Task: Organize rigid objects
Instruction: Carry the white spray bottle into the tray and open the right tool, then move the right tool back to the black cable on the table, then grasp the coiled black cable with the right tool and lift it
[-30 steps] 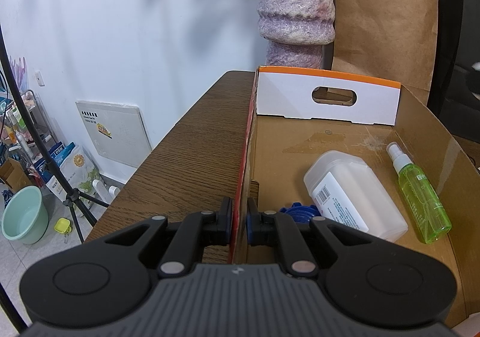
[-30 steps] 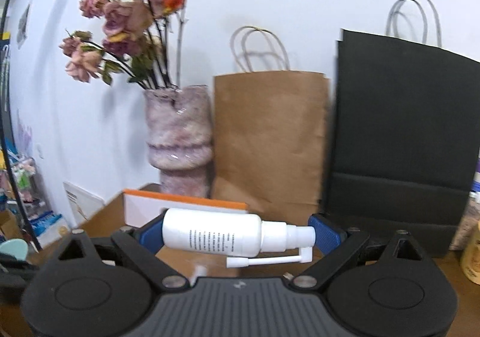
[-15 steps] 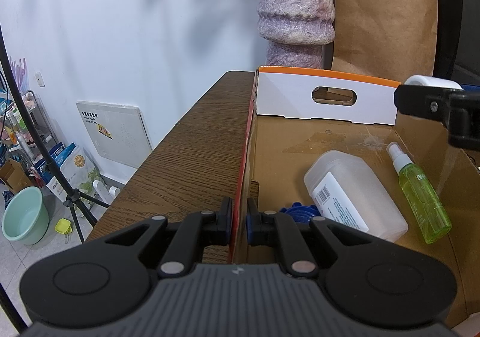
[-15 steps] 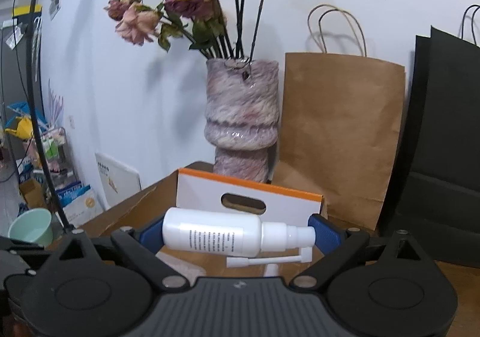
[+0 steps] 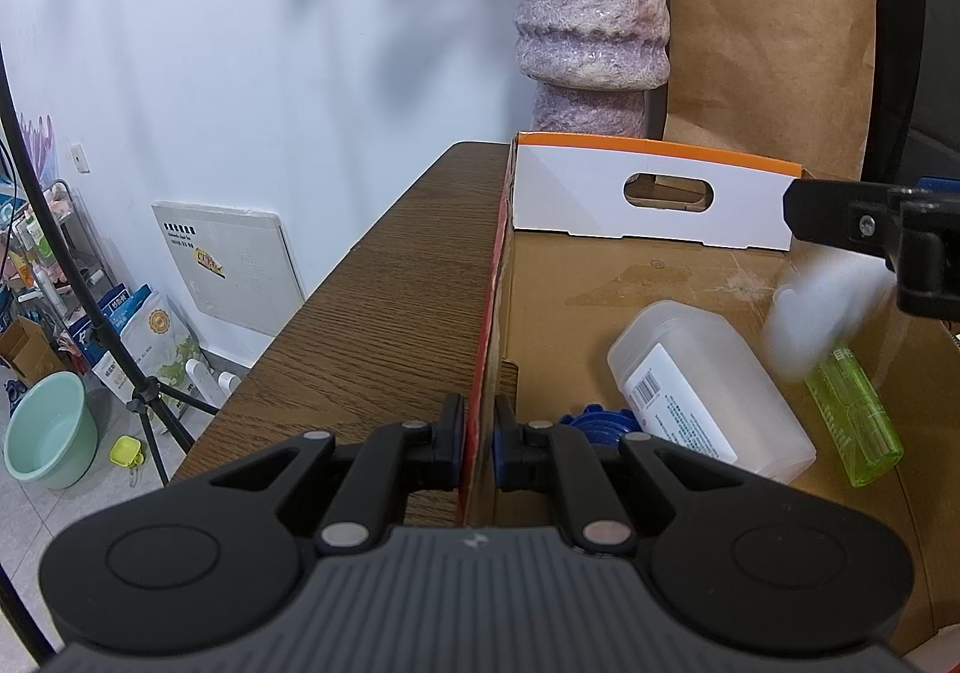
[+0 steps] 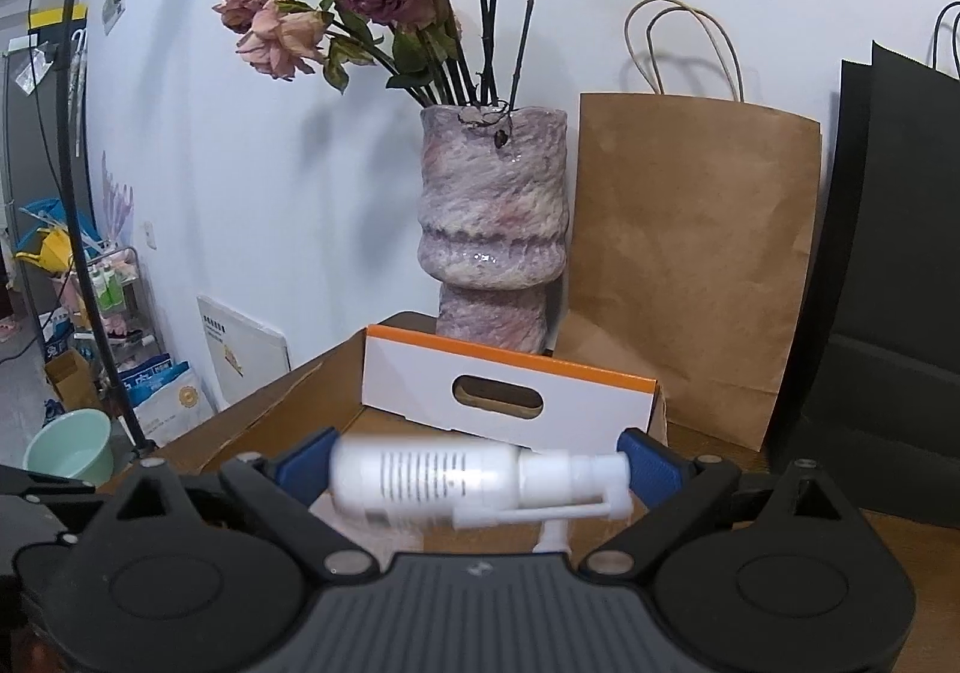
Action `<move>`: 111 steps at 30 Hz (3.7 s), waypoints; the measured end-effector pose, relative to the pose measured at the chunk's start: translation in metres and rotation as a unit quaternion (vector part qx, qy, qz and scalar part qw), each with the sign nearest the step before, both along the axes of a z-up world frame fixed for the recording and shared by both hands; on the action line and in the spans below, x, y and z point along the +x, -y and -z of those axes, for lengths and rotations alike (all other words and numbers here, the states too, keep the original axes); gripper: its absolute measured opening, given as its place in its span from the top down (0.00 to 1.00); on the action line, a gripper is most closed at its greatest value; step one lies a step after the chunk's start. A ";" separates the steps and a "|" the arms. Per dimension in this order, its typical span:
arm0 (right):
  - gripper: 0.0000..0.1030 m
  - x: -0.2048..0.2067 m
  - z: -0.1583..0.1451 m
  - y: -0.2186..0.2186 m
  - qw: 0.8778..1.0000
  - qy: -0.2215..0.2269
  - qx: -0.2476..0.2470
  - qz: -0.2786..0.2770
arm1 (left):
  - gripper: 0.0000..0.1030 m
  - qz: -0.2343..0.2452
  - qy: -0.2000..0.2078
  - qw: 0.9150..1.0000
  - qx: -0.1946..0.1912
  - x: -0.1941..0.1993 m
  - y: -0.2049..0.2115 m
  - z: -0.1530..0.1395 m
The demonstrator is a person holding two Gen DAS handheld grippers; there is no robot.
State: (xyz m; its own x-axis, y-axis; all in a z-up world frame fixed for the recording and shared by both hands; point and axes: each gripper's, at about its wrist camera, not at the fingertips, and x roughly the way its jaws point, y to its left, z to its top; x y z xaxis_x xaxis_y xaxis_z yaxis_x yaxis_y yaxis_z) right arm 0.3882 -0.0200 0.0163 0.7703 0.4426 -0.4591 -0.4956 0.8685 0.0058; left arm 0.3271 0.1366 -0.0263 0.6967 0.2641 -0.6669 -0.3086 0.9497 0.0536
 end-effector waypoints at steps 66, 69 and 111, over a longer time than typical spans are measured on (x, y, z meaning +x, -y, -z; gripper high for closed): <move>0.00 -0.083 0.052 0.198 0.979 -0.059 -0.043 0.190 | 0.90 0.000 0.000 1.000 0.001 0.000 0.001 0.000; 0.00 -0.095 0.062 0.197 0.979 -0.075 -0.046 0.182 | 0.90 0.000 0.000 1.000 0.001 0.000 0.001 0.000; 0.64 -0.121 0.069 0.200 0.980 -0.067 -0.013 0.189 | 0.90 -0.001 0.000 1.000 0.001 -0.001 0.001 0.000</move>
